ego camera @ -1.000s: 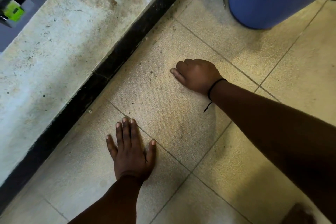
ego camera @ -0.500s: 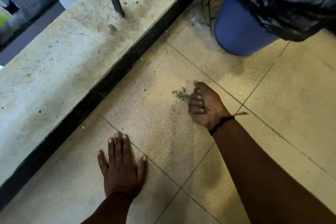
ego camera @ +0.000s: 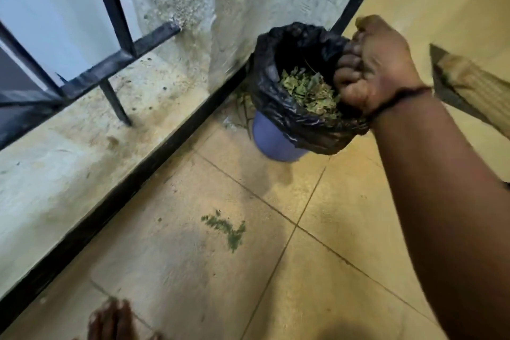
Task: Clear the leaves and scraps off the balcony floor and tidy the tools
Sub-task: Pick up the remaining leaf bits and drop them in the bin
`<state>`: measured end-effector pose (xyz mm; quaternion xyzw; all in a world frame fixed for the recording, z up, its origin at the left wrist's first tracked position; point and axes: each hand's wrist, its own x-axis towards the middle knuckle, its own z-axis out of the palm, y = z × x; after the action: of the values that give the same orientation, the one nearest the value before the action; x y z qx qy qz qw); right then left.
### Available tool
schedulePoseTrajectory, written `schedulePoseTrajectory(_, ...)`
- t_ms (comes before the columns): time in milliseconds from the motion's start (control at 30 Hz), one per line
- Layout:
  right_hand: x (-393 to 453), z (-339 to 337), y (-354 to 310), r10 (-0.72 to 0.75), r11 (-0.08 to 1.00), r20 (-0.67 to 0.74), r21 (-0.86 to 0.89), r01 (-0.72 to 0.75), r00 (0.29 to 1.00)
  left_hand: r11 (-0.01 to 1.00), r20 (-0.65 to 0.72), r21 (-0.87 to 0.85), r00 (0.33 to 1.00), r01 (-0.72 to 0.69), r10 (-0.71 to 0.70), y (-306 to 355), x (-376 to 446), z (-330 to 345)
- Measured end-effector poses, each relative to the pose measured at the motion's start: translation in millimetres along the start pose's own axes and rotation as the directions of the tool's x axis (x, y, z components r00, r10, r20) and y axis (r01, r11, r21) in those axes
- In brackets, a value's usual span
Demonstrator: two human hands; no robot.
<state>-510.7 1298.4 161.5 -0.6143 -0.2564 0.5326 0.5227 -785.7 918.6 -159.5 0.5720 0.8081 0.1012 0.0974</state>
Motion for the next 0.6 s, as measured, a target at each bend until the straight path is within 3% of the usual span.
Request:
schedulePoseTrajectory(33,16,3,-3,-0.228,0.892,-0.094,-0.42,0.169,0.969,1.0,0.057,0.016,0.998,0.019,-0.02,-1,0,-2)
schedulePoseTrajectory(67,29,6,-1,-0.367,0.619,-0.035,-0.755,0.216,0.93,0.999,0.139,0.034,0.989,0.043,-0.047,0,2,-8)
schedulePoseTrajectory(100,40,6,4,-0.357,0.337,0.072,-0.92,0.2,0.931,0.998,0.216,0.042,0.974,0.056,-0.064,2,3,-14)
schedulePoseTrajectory(133,48,5,14,-0.267,0.149,0.133,-0.973,0.177,0.955,0.996,0.242,0.066,0.967,0.068,-0.082,3,1,-19)
schedulePoseTrajectory(167,54,2,20,-0.211,0.058,0.152,-0.984,0.167,0.966,0.993,0.257,0.088,0.962,0.072,-0.093,3,0,-19)
schedulePoseTrajectory(233,57,1,28,-0.296,0.043,0.194,-0.976,0.216,0.935,0.988,0.243,0.129,0.963,0.084,-0.114,1,-2,-17)
schedulePoseTrajectory(333,54,0,29,-0.546,0.114,0.227,-0.933,0.34,0.806,0.991,0.227,0.12,0.97,0.064,-0.09,0,-4,-16)
schedulePoseTrajectory(433,47,-4,37,-0.643,0.162,0.257,-0.875,0.456,0.722,0.993,0.243,0.114,0.968,0.03,-0.057,-2,-6,-18)
schedulePoseTrajectory(500,34,-5,41,-0.703,0.147,0.226,-0.881,0.449,0.674,0.994,0.257,0.108,0.966,0.011,-0.038,-4,-6,-18)
schedulePoseTrajectory(600,-12,6,68,-0.86,0.126,0.233,-0.766,0.63,0.455,0.996,0.249,0.09,0.968,-0.001,-0.021,-5,-6,-17)
